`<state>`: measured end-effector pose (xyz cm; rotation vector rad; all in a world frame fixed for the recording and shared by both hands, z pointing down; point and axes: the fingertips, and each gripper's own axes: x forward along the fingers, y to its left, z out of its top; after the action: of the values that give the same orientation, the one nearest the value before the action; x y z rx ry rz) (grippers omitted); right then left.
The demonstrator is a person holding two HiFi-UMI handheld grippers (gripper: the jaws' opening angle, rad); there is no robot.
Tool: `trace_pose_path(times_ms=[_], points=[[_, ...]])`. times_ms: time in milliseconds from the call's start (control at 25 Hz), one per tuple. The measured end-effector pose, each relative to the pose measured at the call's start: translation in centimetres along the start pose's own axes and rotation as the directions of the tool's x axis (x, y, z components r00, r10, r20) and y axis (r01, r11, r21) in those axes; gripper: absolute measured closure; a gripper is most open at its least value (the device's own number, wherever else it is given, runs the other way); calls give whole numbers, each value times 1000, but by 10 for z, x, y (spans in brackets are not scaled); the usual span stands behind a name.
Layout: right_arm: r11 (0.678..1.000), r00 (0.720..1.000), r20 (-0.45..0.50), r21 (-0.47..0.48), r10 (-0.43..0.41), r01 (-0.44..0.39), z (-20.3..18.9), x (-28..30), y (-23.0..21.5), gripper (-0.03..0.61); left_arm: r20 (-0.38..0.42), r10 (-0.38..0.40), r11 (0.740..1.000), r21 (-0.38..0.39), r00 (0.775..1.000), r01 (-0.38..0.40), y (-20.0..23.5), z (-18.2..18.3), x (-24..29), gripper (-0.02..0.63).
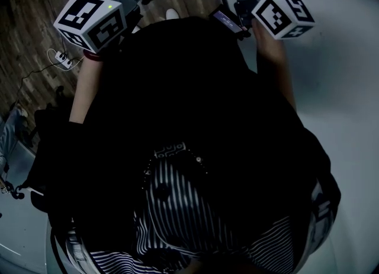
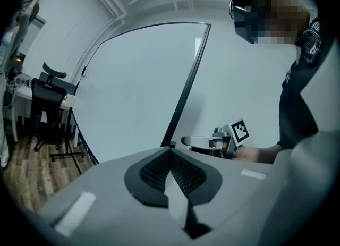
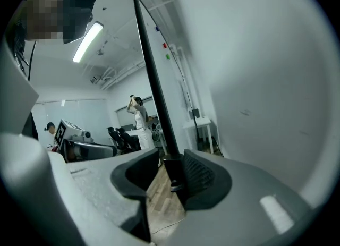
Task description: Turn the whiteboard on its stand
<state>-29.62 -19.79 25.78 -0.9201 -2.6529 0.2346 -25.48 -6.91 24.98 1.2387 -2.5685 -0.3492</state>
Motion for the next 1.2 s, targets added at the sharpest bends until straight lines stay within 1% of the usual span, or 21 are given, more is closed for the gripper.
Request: trace_pose_path(times_ms=[160, 320, 560, 800, 960, 1040, 1080, 1120, 1200], points=[[1000, 1000, -23, -6, -6, 6, -7, 4, -17, 379, 4, 14, 1000, -8, 1000, -14, -4, -6, 15, 615], [999, 999, -43, -15, 30, -31, -5, 17, -16, 354, 11, 32, 999, -7, 999, -32, -11, -3, 21, 615], [998, 997, -62, -25, 50, -52, -4, 52, -22, 347, 8, 92, 996, -17, 996, -92, 4, -8, 16, 615], [996, 993, -82, 1, 87, -87, -7, 68, -7, 347, 20, 156, 987, -42, 988, -155, 18, -6, -6, 615], [997, 993, -107, -65, 44, -51, -12, 86, -10, 347, 4, 178, 982, -63, 984, -177, 33, -13, -14, 615], [996, 994, -108, -92, -1, -9, -20, 95, -10, 347, -6, 186, 980, -67, 983, -186, 41, -21, -24, 615], [995, 994, -107, -95, -30, 20, -24, 98, -11, 347, -8, 190, 979, -69, 982, -191, 45, -25, -30, 615], [995, 993, -107, -90, -59, 49, -28, 100, -11, 368, -7, 194, 978, -70, 981, -194, 48, -25, -36, 615], [994, 990, -110, -72, -90, 83, -25, 103, -10, 388, 4, 197, 978, -73, 980, -196, 53, -16, -48, 615]])
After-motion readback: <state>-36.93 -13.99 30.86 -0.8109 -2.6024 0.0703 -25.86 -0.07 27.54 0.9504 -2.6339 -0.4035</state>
